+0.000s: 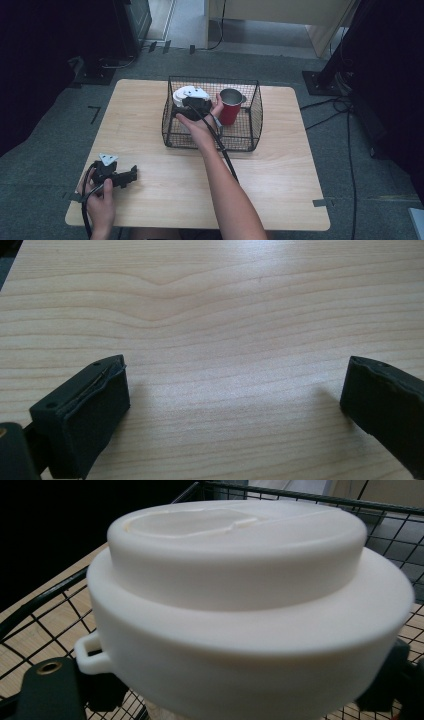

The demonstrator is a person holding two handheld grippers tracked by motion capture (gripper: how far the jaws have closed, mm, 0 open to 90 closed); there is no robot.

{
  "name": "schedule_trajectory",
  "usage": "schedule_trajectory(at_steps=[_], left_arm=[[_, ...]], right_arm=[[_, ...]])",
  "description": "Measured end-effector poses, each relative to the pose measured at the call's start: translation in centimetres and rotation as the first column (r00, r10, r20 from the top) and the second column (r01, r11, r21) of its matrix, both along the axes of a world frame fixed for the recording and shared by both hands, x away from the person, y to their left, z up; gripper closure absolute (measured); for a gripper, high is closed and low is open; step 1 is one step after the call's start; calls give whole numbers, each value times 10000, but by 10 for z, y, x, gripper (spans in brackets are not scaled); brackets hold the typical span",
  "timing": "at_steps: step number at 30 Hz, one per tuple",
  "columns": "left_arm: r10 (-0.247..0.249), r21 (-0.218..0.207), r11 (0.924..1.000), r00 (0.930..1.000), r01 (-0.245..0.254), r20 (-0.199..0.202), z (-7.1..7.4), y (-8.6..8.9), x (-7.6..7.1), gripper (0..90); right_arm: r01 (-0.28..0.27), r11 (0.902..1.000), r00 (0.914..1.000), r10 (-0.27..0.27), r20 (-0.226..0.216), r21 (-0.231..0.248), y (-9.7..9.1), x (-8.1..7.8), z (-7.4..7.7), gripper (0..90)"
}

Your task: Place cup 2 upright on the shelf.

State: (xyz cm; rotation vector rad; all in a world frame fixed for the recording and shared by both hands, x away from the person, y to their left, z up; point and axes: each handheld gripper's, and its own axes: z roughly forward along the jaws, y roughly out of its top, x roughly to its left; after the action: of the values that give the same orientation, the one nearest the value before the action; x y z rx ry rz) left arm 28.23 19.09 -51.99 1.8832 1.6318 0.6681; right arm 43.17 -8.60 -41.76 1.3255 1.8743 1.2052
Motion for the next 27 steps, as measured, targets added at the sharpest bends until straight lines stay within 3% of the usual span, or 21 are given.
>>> schedule_trajectory(at_steps=[27], left_arm=[[4,-1,10000,10000,-4,2,0,0,0,0]], right_arm=[[-231,9997,9997,232,-25,16,-12,-22,-5,159]])
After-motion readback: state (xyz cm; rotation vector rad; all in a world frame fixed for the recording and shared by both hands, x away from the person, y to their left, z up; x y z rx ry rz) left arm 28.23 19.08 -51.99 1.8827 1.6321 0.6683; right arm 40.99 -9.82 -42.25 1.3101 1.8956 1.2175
